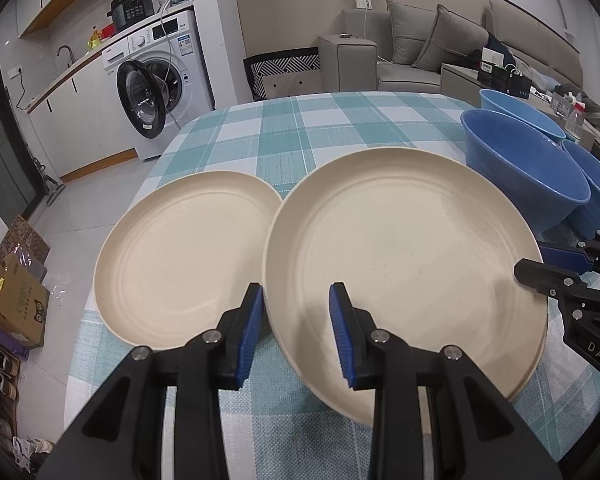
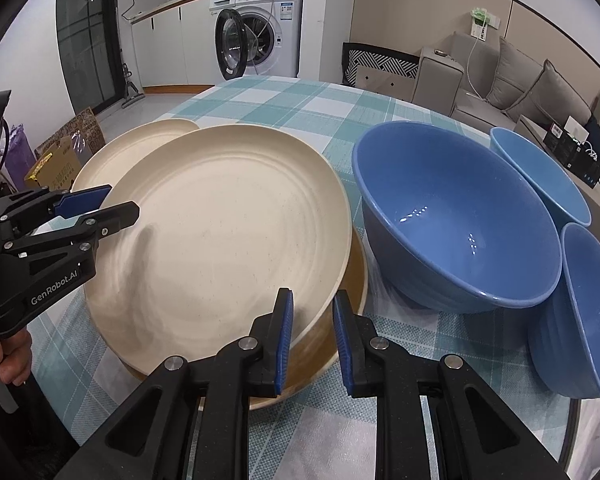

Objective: Organize plates and bowls

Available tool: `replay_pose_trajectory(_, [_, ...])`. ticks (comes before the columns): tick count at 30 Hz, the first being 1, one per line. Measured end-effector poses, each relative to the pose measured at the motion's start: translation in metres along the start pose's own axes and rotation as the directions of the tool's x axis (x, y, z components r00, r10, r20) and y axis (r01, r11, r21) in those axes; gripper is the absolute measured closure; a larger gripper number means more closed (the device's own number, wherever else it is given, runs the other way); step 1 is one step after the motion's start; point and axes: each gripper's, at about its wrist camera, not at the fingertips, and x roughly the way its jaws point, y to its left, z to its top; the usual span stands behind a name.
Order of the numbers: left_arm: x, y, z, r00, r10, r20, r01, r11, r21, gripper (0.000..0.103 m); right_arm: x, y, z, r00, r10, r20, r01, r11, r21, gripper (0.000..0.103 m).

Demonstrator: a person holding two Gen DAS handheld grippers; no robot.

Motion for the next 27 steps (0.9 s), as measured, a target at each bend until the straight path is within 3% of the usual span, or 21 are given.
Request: replay_pose_trajectory(27, [0.007, -0.018, -0.009, 1.000, -0.001, -0.032, 0.003, 0.999, 0.052, 0.069, 0.003, 0.001, -0.010, 0.997, -0.075, -0.002, 0.075, 0.997, -0.033, 0.081])
